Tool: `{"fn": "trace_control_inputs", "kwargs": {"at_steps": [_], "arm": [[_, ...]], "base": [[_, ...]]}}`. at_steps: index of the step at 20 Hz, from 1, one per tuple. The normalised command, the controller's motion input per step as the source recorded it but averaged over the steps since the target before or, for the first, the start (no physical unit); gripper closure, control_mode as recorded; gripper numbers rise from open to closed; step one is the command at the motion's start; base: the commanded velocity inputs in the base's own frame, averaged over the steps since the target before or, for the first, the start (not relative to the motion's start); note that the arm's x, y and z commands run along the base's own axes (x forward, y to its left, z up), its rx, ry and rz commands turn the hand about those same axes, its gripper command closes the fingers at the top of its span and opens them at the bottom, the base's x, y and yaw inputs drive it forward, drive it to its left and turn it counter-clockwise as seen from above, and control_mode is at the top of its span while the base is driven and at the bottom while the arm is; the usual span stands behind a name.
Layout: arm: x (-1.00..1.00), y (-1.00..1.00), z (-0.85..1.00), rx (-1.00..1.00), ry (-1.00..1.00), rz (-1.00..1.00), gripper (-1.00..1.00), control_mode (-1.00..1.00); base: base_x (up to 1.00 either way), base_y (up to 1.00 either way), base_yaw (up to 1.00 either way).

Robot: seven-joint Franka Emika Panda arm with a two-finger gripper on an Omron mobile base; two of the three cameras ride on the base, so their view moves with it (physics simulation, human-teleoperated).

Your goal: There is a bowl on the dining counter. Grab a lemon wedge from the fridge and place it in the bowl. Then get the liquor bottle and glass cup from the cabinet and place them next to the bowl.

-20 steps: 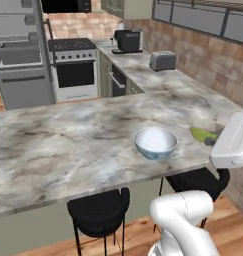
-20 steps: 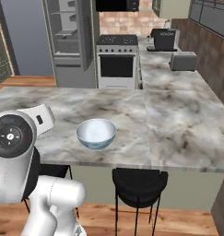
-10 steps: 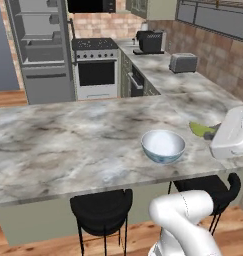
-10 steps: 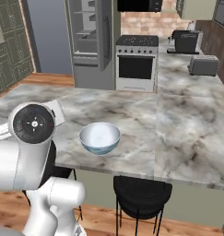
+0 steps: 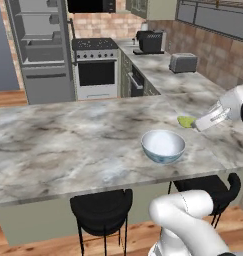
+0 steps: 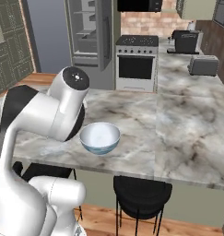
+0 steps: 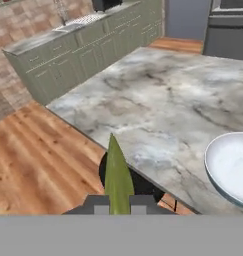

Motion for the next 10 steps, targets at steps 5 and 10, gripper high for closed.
{"fn": "trace_control_inputs", "kwargs": {"at_steps": [5, 10], "arm": [[0.47, -0.04, -0.56, -0.10, 0.35, 0.00, 1.00, -1.00], [0.12, -0.28, -0.52, -0.05, 0.20, -0.01, 1.00, -1.00]], "base": [[0.00, 0.00, 0.00], [0.00, 0.00, 0.00]]}}
